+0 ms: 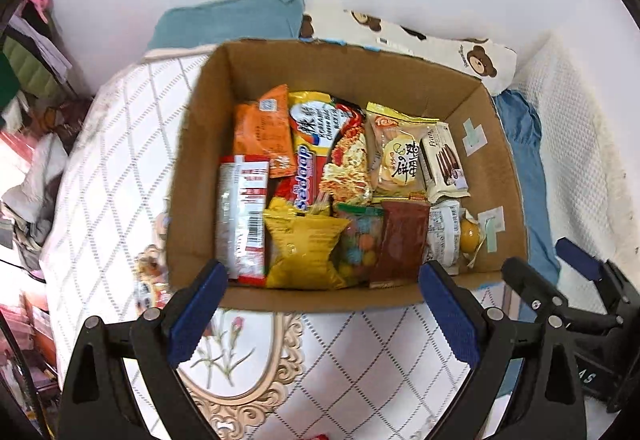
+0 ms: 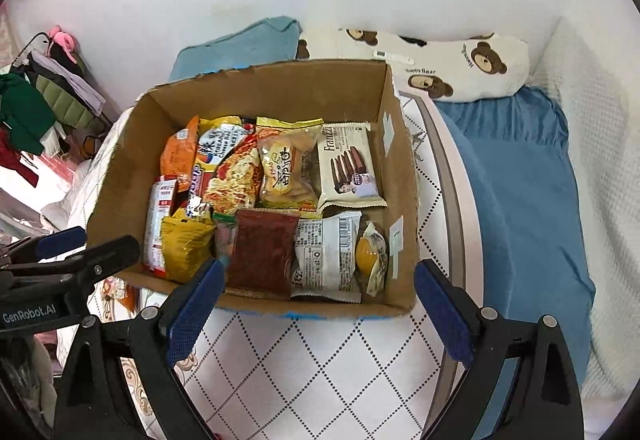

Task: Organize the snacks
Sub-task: 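Carry both packets into the cardboard box and open both tools, then grasp the panda-print bag with left tool while right tool grasps red candy packet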

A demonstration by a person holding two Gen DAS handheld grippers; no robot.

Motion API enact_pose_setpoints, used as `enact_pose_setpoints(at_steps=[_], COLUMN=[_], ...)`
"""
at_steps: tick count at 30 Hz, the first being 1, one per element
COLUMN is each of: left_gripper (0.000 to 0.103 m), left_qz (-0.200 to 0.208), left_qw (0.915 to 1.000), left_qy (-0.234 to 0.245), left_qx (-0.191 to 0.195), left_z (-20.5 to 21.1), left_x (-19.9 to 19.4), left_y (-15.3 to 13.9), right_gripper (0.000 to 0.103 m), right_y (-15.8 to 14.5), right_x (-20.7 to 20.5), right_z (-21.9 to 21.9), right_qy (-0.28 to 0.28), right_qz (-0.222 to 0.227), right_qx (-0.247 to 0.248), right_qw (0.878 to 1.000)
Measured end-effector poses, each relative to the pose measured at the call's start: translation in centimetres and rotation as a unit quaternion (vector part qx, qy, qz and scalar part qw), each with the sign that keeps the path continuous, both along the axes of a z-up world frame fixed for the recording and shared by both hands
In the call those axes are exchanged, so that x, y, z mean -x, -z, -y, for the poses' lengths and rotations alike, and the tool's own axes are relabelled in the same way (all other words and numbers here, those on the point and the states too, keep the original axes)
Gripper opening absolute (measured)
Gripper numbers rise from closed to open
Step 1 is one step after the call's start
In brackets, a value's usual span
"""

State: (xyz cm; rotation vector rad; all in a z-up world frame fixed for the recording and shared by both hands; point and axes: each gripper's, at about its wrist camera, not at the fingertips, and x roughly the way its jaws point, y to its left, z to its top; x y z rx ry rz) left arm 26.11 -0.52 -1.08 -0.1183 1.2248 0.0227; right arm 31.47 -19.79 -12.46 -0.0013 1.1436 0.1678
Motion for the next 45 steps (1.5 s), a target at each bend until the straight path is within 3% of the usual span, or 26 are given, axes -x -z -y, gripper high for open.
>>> enact_pose_setpoints(at_steps=[16, 25, 29, 32, 37, 40, 42, 45], left_gripper=[0.098, 0.098, 0.098, 0.098, 0.098, 0.098, 0.098, 0.098], left_qz=[0.121, 0.154, 0.15, 0.136, 0.074, 0.022, -0.019, -0.07], left_qw=[0.9909, 0.9863, 0.9869, 0.9884, 0.9933, 0.9937, 0.9927, 0.9886], left_qy=[-0.021, -0.017, -0.021, -0.028, -0.028, -0.029, -0.03, -0.034], left_qx=[-0.055, -0.056, -0.057, -0.062, -0.085, -0.106, -0.115, -0.129], left_z=[0.0, 0.8, 0.7, 0.0, -1.8, -3.4, -4.6, -6.2], left_x=[8.0, 10.1, 10.3, 10.8, 12.3, 14.0, 15.2, 17.0], left_y=[-6.0, -8.1, -7.7, -6.7, -2.7, 0.7, 3.3, 6.4], right_gripper=[0.098, 0.098, 0.098, 0.098, 0.098, 0.092, 0.077, 0.076], right_y=[-6.8, -8.6, -8.2, -6.7, 0.3, 5.6, 9.2, 13.4], right_x=[8.1, 9.8, 10.2, 10.5, 11.7, 13.3, 14.5, 16.4], right_z=[1.2, 2.4, 2.5, 2.0, -0.8, -3.5, -5.3, -8.0], right_qy=[0.01, 0.026, 0.026, 0.011, -0.049, -0.097, -0.125, -0.167], right_qz=[0.105, 0.121, 0.109, 0.077, -0.06, -0.152, -0.215, -0.28], right_qx=[0.007, -0.012, -0.031, -0.052, -0.107, -0.117, -0.125, -0.129], right_qw=[0.994, 0.992, 0.993, 0.996, 0.991, 0.977, 0.961, 0.937])
